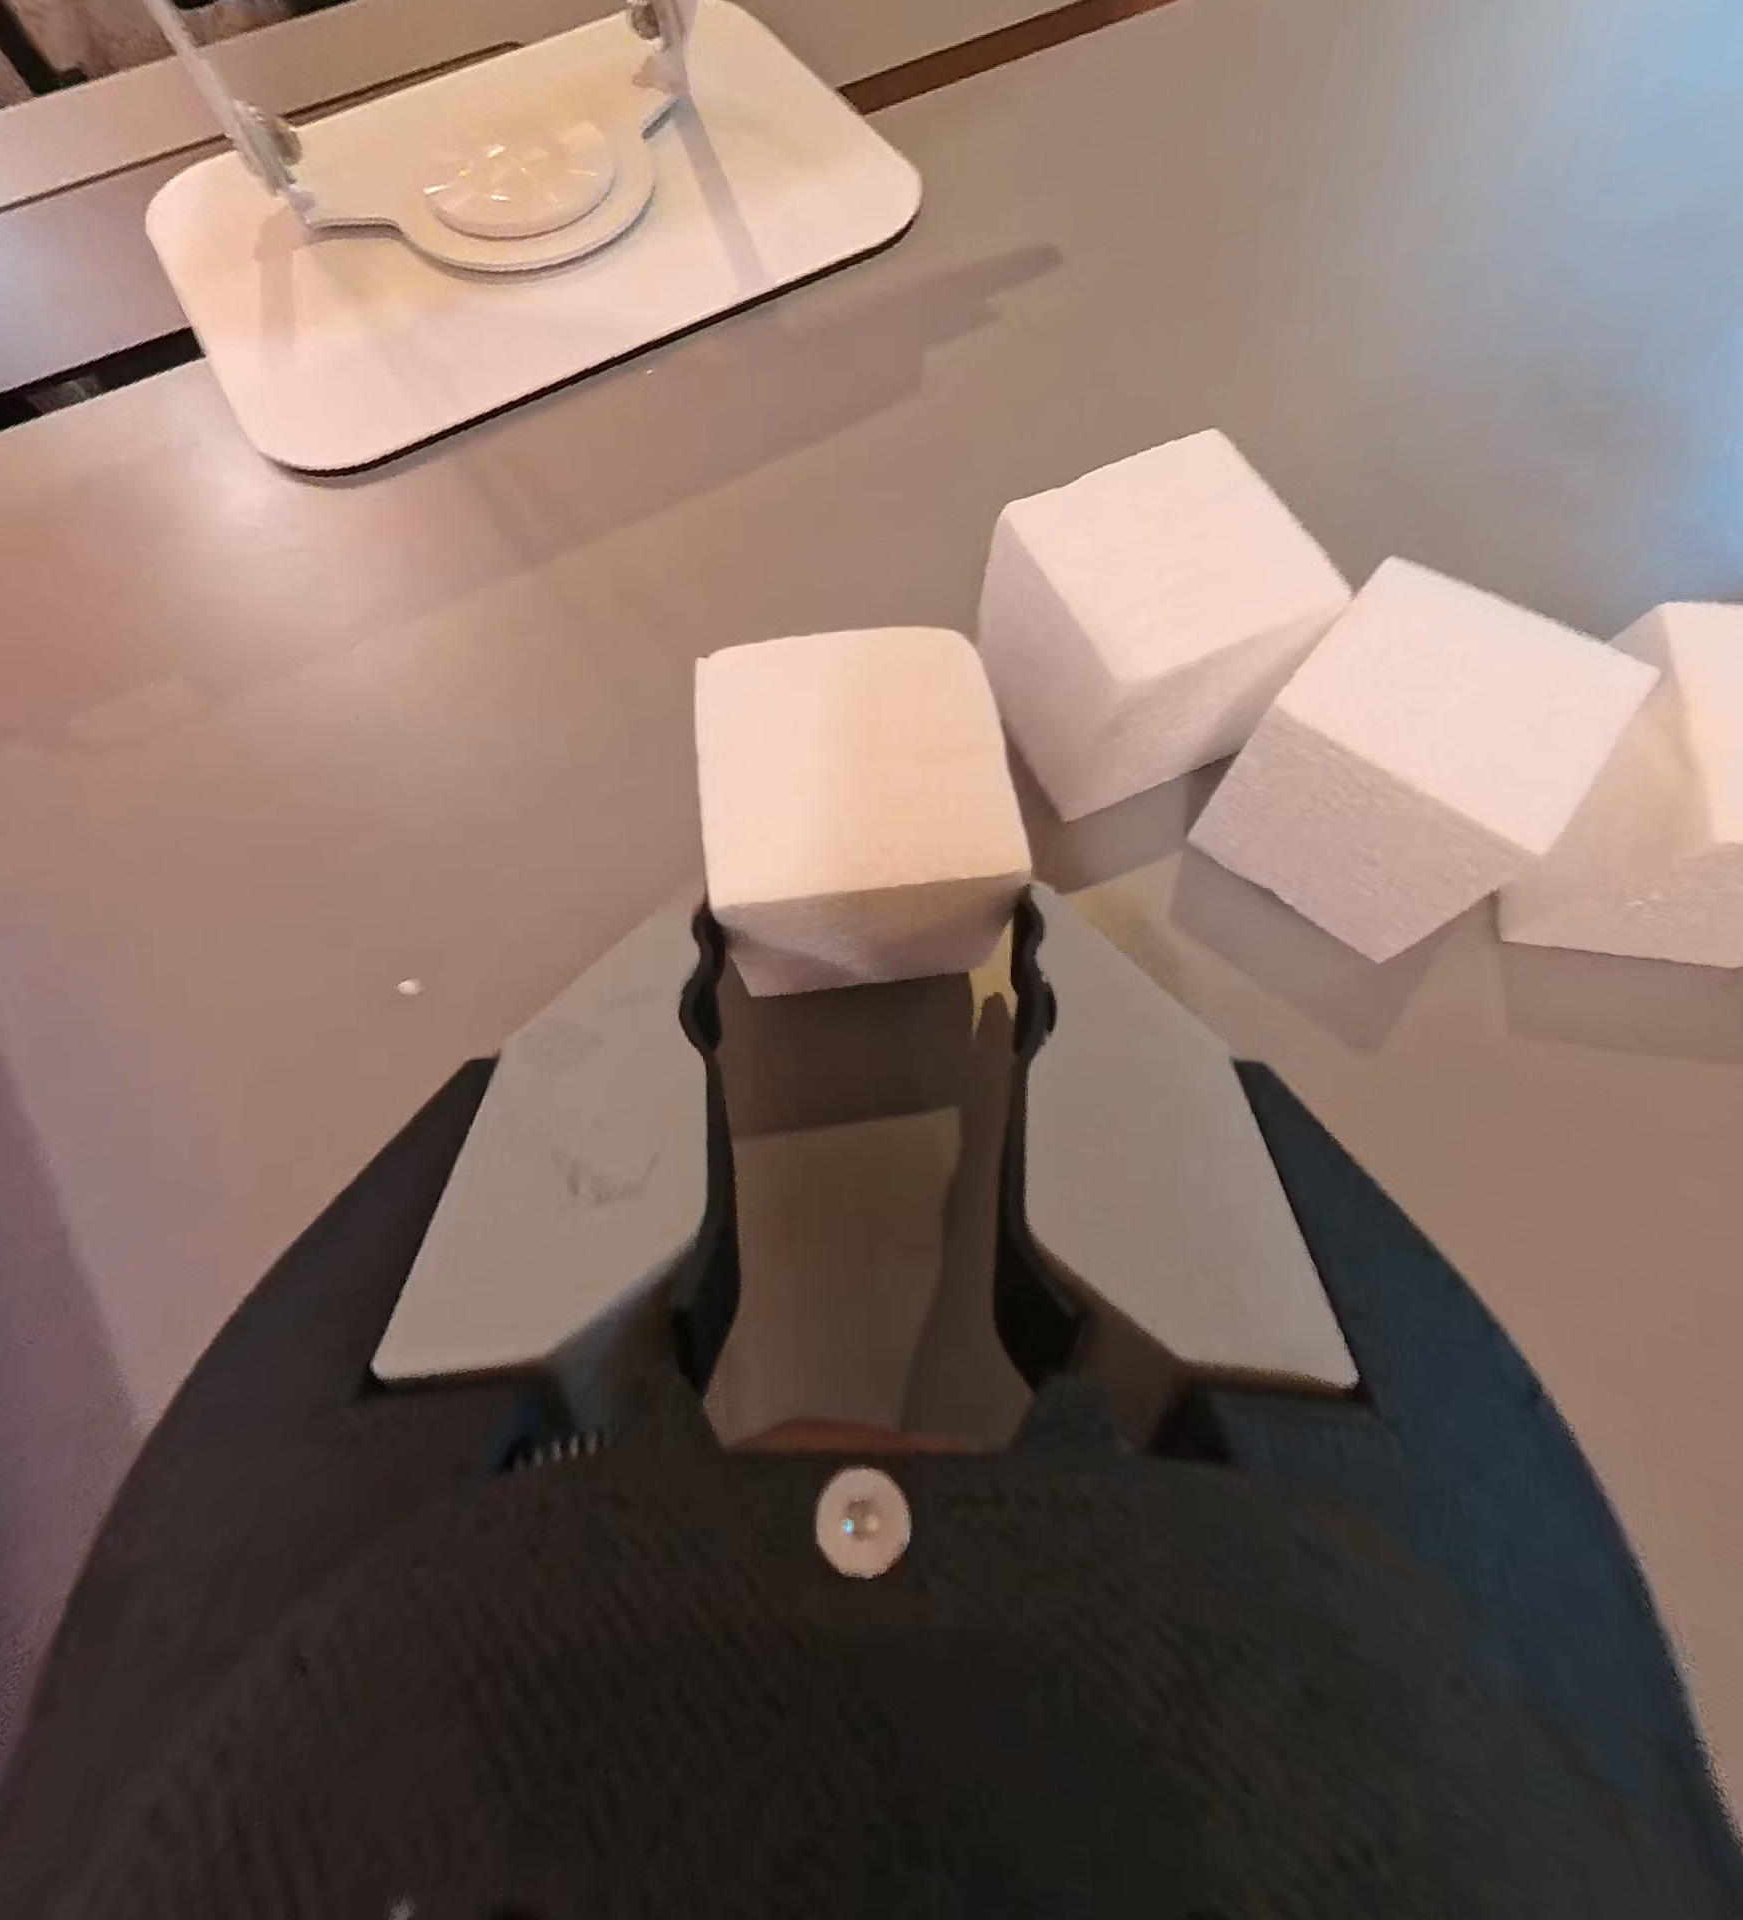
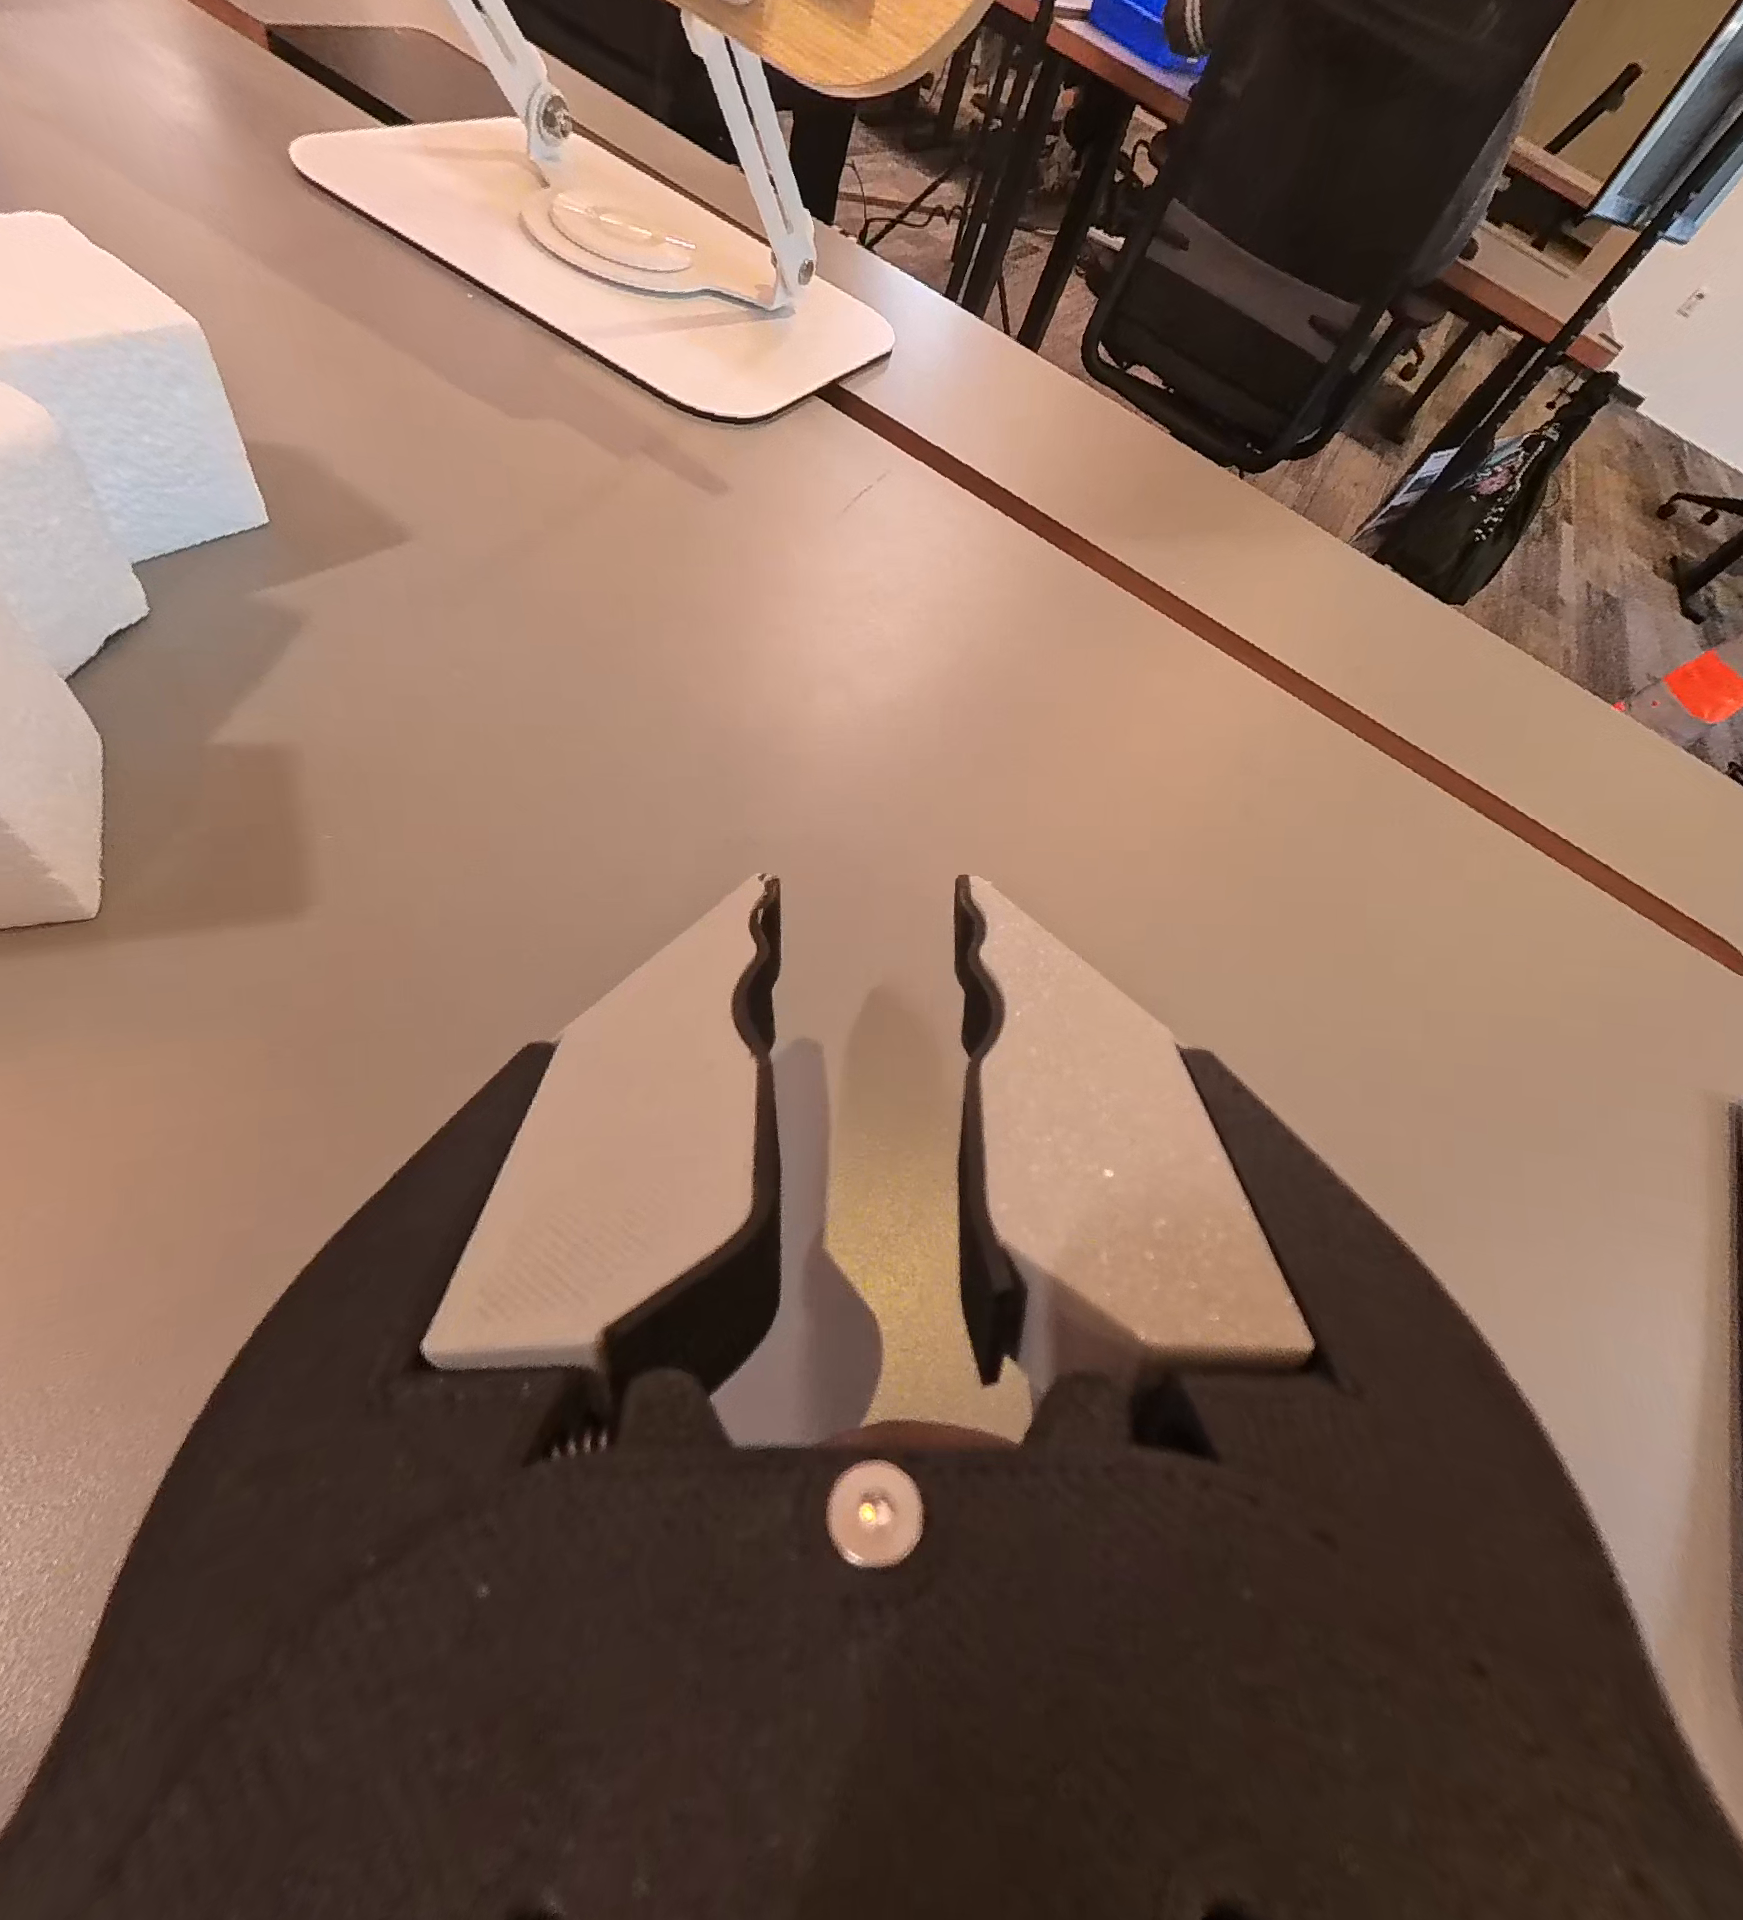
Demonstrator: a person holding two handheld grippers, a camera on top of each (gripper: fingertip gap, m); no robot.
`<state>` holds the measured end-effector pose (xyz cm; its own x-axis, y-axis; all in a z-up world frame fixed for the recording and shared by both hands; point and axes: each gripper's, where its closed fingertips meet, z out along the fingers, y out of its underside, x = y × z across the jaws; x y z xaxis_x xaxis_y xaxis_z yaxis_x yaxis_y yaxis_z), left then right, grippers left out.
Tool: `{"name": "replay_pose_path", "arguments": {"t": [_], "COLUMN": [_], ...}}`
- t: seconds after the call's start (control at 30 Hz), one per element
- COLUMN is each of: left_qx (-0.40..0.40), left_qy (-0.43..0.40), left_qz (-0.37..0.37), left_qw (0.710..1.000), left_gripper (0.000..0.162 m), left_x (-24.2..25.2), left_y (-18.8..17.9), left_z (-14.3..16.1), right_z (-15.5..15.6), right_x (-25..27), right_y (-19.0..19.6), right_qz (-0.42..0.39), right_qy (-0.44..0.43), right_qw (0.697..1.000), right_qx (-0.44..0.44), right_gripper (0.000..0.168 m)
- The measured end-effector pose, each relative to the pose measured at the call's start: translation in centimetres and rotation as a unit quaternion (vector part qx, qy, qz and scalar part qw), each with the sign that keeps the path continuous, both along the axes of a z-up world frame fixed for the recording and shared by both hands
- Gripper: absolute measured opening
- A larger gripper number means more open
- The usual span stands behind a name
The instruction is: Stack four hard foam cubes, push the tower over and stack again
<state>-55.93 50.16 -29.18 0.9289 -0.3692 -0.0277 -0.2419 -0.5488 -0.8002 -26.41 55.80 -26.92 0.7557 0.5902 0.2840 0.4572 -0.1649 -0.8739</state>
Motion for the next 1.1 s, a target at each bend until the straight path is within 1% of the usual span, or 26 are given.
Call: {"name": "replay_pose_path", "arguments": {"t": [0.07, 0.1, 0.17, 0.27, 0.43, 0.57, 0.63, 0.7, 0.77, 0.87, 1.03, 1.1], "left_qx": [0.007, 0.011, 0.014, 0.037, 0.083, 0.128, 0.129, 0.113, 0.083, 0.051, 0.012, 0.007], "left_qy": [0.028, 0.026, -0.002, -0.039, -0.103, -0.166, -0.172, -0.158, -0.131, -0.072, -0.038, -0.016], "left_qz": [0.022, 0.027, 0.024, 0.003, -0.075, -0.197, -0.251, -0.303, -0.356, -0.405, -0.432, -0.415], "left_qw": [0.999, 0.999, 1.0, 0.999, 0.988, 0.958, 0.944, 0.933, 0.922, 0.91, 0.901, 0.91], "left_gripper": [0.054, 0.054, 0.054, 0.054, 0.054, 0.054, 0.054, 0.054, 0.054, 0.054, 0.054, 0.054], "left_x": [-1.5, -1.9, -2.0, -1.5, 1.0, 5.1, 7.1, 9.0, 10.9, 12.9, 14.5, 14.4], "left_y": [-0.2, -0.4, -0.8, -1.1, -2.2, -4.6, -5.9, -7.3, -8.7, -10.2, -11.0, -10.3], "left_z": [0.3, 0.5, 1.0, 2.2, 5.1, 8.1, 8.5, 7.8, 6.3, 3.8, 1.4, 0.4], "right_z": [0.0, 0.0, -0.1, -0.3, -0.4, -0.5, -0.5, -0.5, -0.6, -0.6, -0.7, -0.7], "right_x": [0.0, 0.0, -0.2, -0.5, -0.7, -0.8, -0.8, -0.8, -0.9, -0.9, -1.0, -1.0], "right_y": [0.0, -0.1, -0.2, -0.4, -0.8, -0.9, -0.9, -0.9, -0.9, -1.0, -1.0, -1.0], "right_qz": [0.001, 0.003, 0.01, 0.018, 0.026, 0.029, 0.03, 0.031, 0.031, 0.033, 0.034, 0.035], "right_qy": [0.001, 0.002, 0.001, -0.003, -0.003, -0.006, -0.008, -0.009, -0.01, -0.01, -0.013, -0.014], "right_qw": [1.0, 1.0, 1.0, 1.0, 1.0, 0.999, 0.999, 0.999, 0.999, 0.999, 0.999, 0.999], "right_qx": [-0.001, -0.002, -0.006, -0.009, -0.014, -0.015, -0.015, -0.015, -0.015, -0.016, -0.016, -0.016], "right_gripper": [0.031, 0.033, 0.04, 0.043, 0.045, 0.045, 0.045, 0.045, 0.045, 0.044, 0.044, 0.044]}}
